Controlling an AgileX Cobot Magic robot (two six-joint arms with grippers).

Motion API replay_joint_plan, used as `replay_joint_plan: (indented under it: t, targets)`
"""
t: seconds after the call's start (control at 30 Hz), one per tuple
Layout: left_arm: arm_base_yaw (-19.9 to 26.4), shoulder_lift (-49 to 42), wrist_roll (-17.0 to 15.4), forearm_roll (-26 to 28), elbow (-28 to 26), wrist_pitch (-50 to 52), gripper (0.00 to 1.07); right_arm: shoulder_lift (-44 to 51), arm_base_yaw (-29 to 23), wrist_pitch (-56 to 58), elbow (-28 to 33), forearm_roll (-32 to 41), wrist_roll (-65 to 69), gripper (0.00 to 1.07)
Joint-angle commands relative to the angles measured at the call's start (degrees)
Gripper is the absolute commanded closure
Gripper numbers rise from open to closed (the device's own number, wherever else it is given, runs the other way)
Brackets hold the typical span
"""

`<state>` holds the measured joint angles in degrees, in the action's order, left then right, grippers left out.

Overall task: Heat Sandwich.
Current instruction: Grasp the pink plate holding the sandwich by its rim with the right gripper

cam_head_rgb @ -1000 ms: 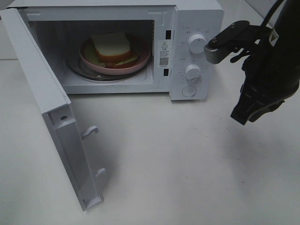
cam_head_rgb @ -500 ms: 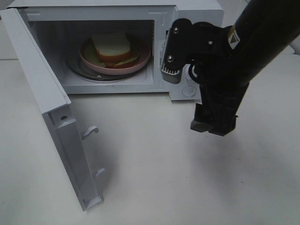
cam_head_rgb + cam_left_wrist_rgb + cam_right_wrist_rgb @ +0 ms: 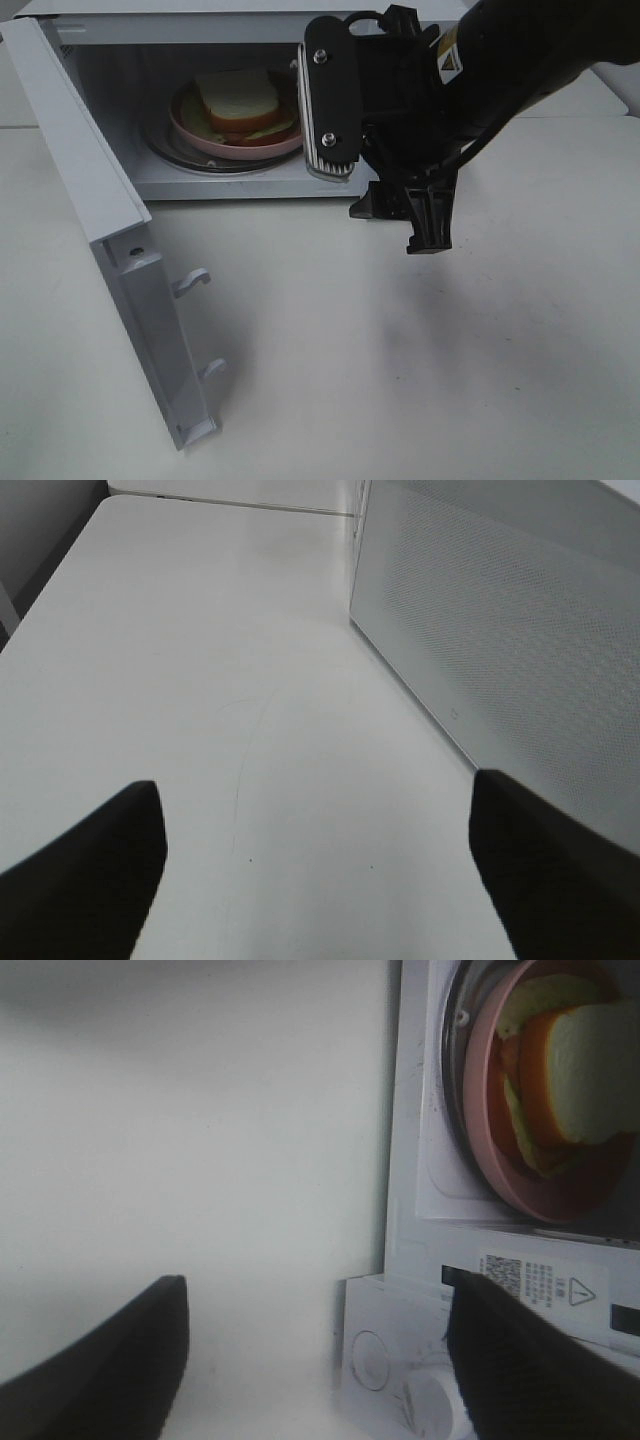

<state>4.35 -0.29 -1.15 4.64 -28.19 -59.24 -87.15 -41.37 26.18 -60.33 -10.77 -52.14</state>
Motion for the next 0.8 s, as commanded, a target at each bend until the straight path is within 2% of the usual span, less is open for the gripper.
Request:
replay_joint_plan:
  t: [0.03,0.3,0.5,0.7,0.8]
  targets:
    - [0.06,-1.03,0.0,0.34,0.11,0.06,0.3,-0.97,-0.17,-0.34,-0.23,-0.23,-1.09,0.37]
    - [0.06,-1.03,0.0,0.34,0.11,0.06,0.3,-4.53,-0.17,-3.9,-0.29,-0.46,-12.49,0.36]
    - [0.06,-1.03,0.0,0.34,0.11,0.06,0.3,-7.85,-0.17,-3.95,-1.49,0.69,-12.43,0.36]
    - [0.06,-1.03,0.0,0.34,0.11,0.06,0.3,-12.83,-0.17,-3.09,-8.14,1.26,-11.75,0.36]
    - [0.06,-1.03,0.0,0.34,0.11,0.06,0.3,-17.76,-0.17,-2.52,-13.58,2.81,-11.75,0.36]
